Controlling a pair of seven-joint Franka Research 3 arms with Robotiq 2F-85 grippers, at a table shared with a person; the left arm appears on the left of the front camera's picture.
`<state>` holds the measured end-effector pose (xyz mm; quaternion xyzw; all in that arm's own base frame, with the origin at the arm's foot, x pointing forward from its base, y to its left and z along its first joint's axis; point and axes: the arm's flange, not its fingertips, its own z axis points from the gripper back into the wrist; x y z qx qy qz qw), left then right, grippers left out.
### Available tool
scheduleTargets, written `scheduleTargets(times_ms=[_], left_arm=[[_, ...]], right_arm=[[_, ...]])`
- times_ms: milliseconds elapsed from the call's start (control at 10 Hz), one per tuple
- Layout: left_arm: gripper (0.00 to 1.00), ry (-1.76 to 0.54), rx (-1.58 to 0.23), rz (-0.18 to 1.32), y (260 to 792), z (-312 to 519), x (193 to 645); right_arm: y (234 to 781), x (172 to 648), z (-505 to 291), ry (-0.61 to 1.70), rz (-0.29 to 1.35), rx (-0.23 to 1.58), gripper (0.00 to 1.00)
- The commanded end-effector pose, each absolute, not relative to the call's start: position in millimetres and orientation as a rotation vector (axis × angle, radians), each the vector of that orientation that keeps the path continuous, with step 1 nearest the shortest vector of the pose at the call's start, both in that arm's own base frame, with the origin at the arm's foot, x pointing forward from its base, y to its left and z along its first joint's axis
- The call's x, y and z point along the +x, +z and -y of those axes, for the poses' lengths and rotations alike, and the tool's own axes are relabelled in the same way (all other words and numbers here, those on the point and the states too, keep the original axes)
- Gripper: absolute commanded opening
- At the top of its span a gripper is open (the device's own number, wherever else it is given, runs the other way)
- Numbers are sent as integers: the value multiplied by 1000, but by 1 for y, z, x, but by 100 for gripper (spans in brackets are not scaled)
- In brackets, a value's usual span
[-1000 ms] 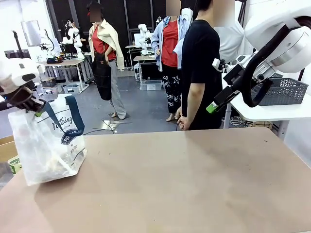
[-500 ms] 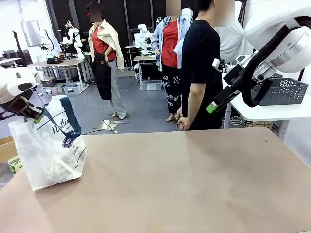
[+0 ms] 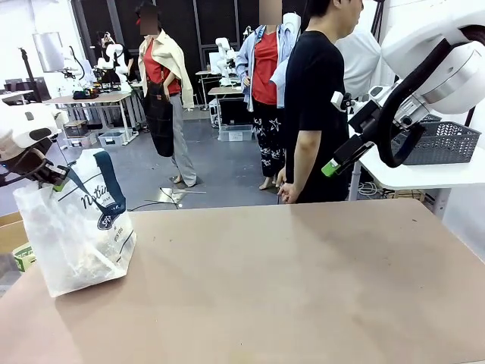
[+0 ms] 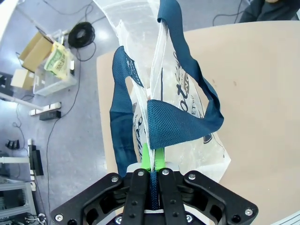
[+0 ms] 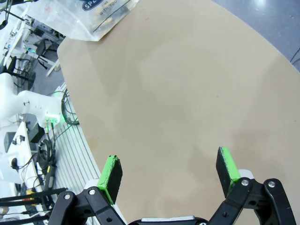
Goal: Transfer purchased items from the store into the shopping bag.
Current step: Move the Reusable shopping bag to the right side of the table.
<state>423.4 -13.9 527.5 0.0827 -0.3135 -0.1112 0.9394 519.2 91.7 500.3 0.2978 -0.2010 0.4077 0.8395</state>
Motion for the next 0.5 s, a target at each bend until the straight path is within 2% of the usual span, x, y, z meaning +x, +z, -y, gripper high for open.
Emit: scheduleTargets(times_ms=[0,400], left_arm=[[0,-236,185,647,538,5,429],[0,-242,182,643,537,-4,431]], right_arm=[[503,519,-94,843,418,636,100],[503,519,-94,843,418,636,100]])
